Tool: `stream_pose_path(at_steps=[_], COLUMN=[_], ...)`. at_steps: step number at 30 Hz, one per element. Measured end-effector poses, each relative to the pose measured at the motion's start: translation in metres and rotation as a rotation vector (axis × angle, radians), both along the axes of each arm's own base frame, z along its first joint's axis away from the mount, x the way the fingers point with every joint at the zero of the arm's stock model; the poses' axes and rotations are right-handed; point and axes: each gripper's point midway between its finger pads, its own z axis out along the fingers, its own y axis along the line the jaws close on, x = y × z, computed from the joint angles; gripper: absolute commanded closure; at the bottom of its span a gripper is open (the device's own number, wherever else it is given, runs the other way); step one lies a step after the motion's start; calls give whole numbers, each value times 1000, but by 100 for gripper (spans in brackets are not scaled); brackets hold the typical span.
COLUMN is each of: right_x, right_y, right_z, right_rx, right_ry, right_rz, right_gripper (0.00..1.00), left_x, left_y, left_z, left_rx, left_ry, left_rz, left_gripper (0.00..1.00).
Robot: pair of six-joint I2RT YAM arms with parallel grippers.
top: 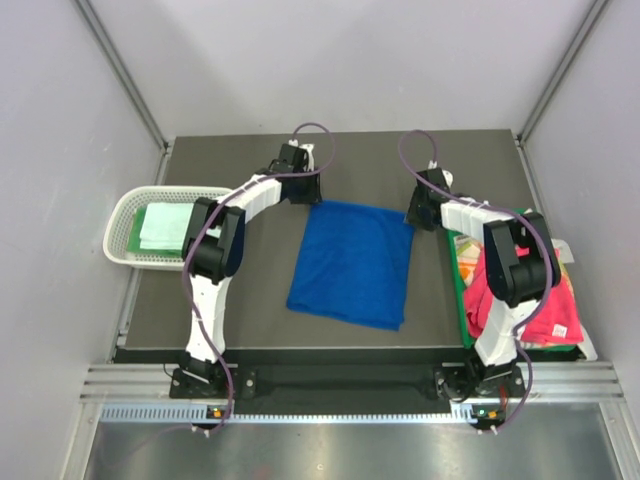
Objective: Fold and stack the towels
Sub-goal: Fold the towel
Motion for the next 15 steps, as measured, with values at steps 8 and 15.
stream_pose_path(at_steps=[8, 15], right_x=[0, 10], right_y=[-2, -4], right_z=[-5, -5], right_rx=[-14, -39], right_ry=[12, 3], right_rz=[2, 2], right_gripper=[66, 66], left_x=[1, 6], left_y=[1, 7], left_z=[-13, -14], left_rx=[25, 59], left_ry=[10, -4], left_rz=[-14, 16], left_gripper=[59, 65])
